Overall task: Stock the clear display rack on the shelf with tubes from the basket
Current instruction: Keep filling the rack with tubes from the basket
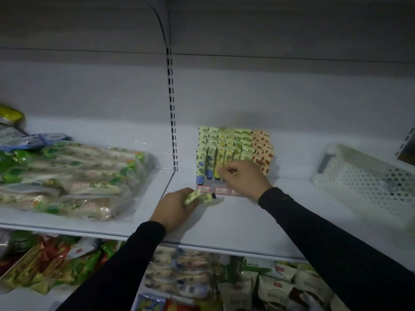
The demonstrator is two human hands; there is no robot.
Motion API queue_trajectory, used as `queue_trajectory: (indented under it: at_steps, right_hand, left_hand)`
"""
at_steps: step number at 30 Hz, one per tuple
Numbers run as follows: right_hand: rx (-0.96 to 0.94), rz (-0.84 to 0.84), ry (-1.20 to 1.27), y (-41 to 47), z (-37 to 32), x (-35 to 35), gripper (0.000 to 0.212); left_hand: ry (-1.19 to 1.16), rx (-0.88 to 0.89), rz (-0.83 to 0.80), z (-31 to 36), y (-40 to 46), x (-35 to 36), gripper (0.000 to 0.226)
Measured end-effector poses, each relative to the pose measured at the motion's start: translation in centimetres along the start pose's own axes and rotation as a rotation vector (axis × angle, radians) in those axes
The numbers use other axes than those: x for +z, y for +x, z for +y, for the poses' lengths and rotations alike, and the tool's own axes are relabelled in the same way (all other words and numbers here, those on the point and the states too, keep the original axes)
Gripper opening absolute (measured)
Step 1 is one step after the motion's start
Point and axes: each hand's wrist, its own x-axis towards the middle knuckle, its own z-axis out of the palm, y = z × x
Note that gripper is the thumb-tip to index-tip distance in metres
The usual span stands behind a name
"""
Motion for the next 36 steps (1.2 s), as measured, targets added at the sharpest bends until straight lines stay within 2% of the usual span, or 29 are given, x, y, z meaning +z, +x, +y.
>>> queue_trajectory:
  at_steps: [2, 5, 8, 12, 17, 24, 28, 32, 36]
  right_hand:
    - [0.035, -0.077, 0.058, -0.8, 0.3, -0.3, 0.032]
    - [0.079, -0.253, 0.111, -1.6, 0.5, -0.3, 0.044]
    - [0.118, -0.346, 0.209, -2.1, 0.7, -0.2, 0.039]
    - [0.188, -0.295, 0.430, -2.4, 1.0, -1.0, 0.023]
    - [0.292, -0.229, 0.619, -2.6, 1.4, -1.8, 0.025]
    - [0.257, -0.271, 0.612, -3.0, 1.4, -1.8, 0.031]
    - [0.322, -0.271, 0.613, -3.2, 1.4, -1.8, 0.026]
    - [0.407, -0.307, 0.631, -3.3, 1.5, -1.4, 0.038]
    - [0.376, -0.357, 0.511, -3.2, 1.6, -1.2, 0.033]
  left_hand:
    - [-0.211, -0.074, -0.059, 1.2, -0.1, -0.5, 0.022]
    - [-0.472, -0.156, -0.136, 2.8, -0.4, -1.0, 0.029]
    - [-0.566, -0.177, -0.159, 3.7, -0.5, -1.1, 0.025]
    - [-0.623, -0.244, -0.122, 4.0, -0.5, -1.4, 0.021]
    - [-0.734, -0.277, -0.095, 3.7, -0.6, -2.0, 0.012]
    - [-0.910, -0.337, -0.030, 4.3, -0.2, -2.2, 0.005]
    - [-1.042, -0.382, -0.044, 4.6, 0.1, -2.6, 0.023]
    - [-0.918, -0.280, -0.001, 4.7, -0.2, -2.3, 0.019]
    - [-0.809, -0.252, 0.063, 4.9, -0.2, -2.3, 0.017]
